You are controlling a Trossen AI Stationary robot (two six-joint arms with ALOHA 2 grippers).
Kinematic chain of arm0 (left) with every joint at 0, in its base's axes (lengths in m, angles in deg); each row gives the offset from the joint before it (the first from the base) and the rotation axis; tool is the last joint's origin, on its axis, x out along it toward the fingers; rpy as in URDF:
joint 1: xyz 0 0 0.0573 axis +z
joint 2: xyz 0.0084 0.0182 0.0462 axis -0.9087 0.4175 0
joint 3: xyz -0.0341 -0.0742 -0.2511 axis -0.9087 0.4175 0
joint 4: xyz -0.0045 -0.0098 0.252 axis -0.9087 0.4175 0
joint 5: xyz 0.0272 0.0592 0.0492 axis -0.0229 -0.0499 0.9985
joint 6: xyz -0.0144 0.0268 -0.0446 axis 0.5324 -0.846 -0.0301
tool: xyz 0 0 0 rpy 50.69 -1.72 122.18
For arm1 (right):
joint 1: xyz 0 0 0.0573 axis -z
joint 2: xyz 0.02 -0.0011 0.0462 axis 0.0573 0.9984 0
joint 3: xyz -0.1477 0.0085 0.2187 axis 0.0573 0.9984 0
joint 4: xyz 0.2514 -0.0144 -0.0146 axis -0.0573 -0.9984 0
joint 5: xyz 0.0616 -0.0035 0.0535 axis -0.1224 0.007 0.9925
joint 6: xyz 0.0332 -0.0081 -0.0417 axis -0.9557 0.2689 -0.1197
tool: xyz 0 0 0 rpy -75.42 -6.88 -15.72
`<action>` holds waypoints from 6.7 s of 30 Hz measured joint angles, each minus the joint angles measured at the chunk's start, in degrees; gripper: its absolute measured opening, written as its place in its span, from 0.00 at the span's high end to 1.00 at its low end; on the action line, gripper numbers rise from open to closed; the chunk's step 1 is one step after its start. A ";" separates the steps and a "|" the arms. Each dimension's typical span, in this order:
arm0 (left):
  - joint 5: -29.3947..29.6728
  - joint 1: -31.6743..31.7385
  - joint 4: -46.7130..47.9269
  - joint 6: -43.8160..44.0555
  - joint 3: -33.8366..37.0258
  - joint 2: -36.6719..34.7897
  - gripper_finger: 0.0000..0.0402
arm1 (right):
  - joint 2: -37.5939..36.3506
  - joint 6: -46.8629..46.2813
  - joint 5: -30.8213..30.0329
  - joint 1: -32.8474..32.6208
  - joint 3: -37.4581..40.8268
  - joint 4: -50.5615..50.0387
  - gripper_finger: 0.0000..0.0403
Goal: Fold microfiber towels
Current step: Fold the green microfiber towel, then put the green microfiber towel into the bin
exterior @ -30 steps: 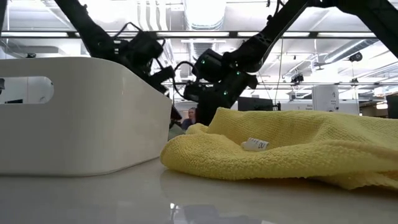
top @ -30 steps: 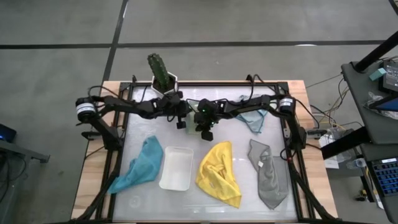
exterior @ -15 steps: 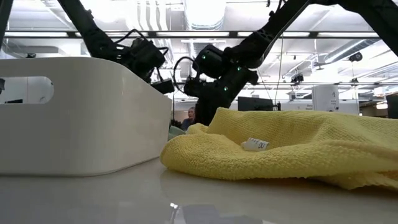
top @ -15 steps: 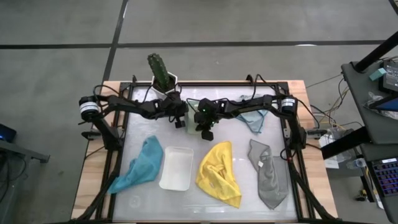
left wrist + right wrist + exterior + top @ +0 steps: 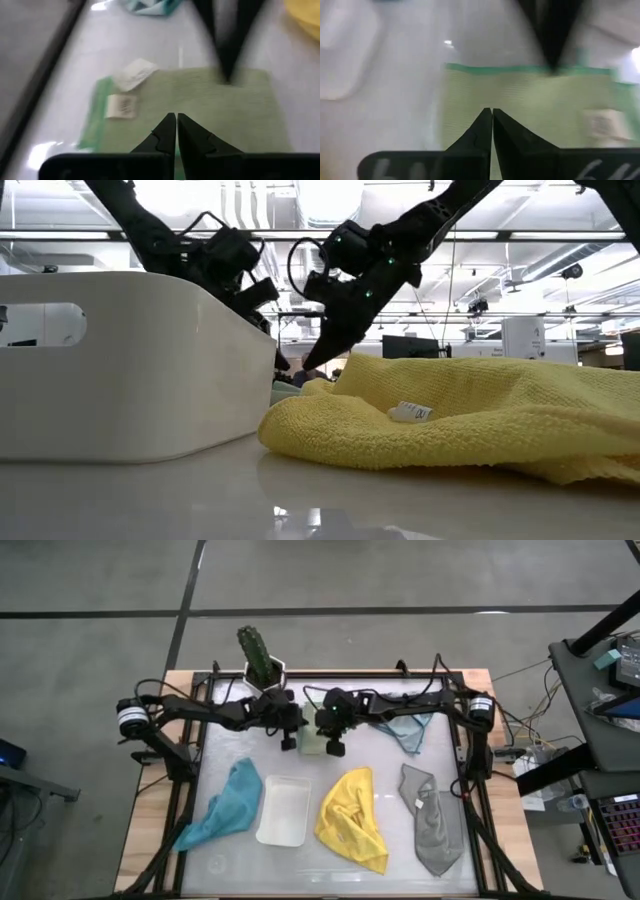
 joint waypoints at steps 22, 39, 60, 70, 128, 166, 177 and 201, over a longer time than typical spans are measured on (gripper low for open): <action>-0.86 0.05 8.50 4.41 -0.01 5.02 0.99 | 8.33 -6.69 -0.54 9.85 0.07 14.64 0.98; 0.57 0.05 10.93 4.53 0.06 -2.41 0.99 | -0.98 -25.33 5.38 10.22 -0.17 -1.53 0.89; 0.57 0.05 7.63 4.19 0.33 5.50 0.99 | 2.70 -44.54 9.88 10.20 5.61 2.47 0.26; 0.52 0.05 6.25 4.24 0.31 7.58 0.99 | 8.22 -58.20 18.20 9.99 11.92 28.58 0.20; 12.83 -2.07 4.93 4.94 14.85 -46.91 0.99 | -15.51 -83.73 -28.37 -27.04 12.02 31.40 0.97; 12.67 -5.15 4.82 4.41 16.05 -50.61 0.99 | 10.73 -93.13 -29.84 -33.23 -14.21 12.80 0.97; 12.70 -5.15 4.87 4.39 16.05 -50.67 0.99 | 10.64 -93.81 -29.46 -33.33 -14.23 11.56 0.97; 12.76 -5.18 4.87 4.39 16.05 -50.43 0.99 | 9.33 -91.98 -20.90 -31.66 -14.23 0.40 0.55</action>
